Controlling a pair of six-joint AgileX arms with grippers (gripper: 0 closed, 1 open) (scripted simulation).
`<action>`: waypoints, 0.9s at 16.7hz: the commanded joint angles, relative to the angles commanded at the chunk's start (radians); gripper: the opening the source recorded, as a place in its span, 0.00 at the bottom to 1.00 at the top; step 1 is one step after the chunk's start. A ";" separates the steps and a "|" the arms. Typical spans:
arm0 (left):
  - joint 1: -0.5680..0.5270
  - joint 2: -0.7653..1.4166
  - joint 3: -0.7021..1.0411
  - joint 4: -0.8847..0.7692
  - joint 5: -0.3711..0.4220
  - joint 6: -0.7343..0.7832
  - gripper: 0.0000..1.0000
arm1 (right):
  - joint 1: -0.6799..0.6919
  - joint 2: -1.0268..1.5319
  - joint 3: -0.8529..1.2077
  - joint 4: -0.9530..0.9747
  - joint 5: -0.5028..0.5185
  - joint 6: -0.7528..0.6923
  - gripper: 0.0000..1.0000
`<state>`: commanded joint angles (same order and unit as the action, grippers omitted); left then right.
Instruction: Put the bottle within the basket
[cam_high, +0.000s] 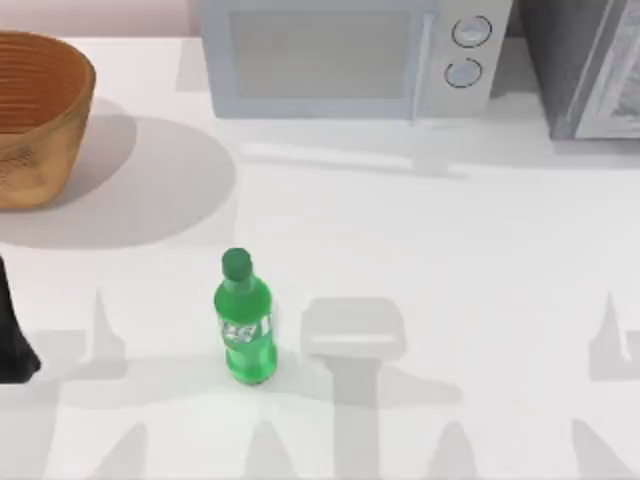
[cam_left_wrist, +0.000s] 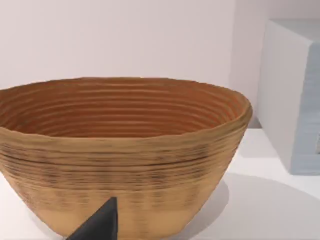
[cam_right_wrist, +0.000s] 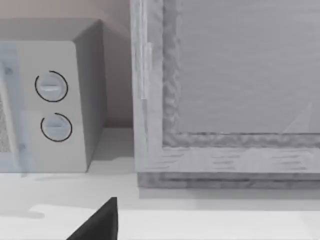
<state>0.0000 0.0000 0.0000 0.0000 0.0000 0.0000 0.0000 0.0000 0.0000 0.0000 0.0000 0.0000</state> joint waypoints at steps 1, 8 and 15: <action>0.000 0.000 0.000 0.000 0.000 0.000 1.00 | 0.000 0.000 0.000 0.000 0.000 0.000 1.00; -0.063 0.222 -0.006 0.218 0.067 0.013 1.00 | 0.000 0.000 0.000 0.000 0.000 0.000 1.00; -0.199 0.866 -0.038 0.804 0.212 0.054 1.00 | 0.000 0.000 0.000 0.000 0.000 0.000 1.00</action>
<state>-0.1991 0.8656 -0.0378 0.8041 0.2124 0.0539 0.0000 0.0000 0.0000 0.0000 0.0000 0.0000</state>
